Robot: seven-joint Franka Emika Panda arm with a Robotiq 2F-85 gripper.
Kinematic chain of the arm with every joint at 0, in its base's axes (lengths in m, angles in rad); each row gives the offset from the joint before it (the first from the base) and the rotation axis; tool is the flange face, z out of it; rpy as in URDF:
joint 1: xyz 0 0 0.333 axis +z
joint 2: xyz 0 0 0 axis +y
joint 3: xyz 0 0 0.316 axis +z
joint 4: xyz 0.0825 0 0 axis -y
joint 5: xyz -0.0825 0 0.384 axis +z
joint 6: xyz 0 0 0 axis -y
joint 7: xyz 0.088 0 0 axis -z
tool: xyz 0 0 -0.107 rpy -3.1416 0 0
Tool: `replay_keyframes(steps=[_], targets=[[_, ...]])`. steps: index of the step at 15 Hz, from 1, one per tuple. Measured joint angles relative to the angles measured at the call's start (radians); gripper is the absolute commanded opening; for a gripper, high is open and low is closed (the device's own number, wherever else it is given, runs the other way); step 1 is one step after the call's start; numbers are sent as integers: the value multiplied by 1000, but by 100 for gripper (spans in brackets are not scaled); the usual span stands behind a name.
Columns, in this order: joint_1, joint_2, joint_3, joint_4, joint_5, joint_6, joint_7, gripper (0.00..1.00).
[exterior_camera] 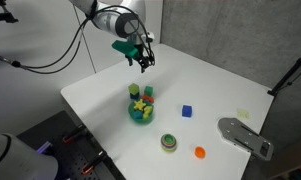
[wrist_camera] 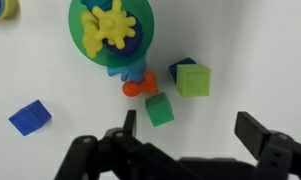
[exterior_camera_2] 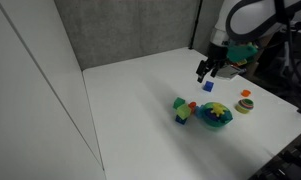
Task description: Put the light green building block on top of the blue building block
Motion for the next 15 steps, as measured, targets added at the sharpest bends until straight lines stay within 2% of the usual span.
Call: replay_keyframes(steps=[4,9,13,15], targets=[[-21,-169,-37,-57,-1,-173,0,100],[-47,-367,-82,-99,-54,-359,2,100],[-62,-461,-94,-119,-69,-465,2,100],[-61,-469,-94,-123,-69,-471,2,100]])
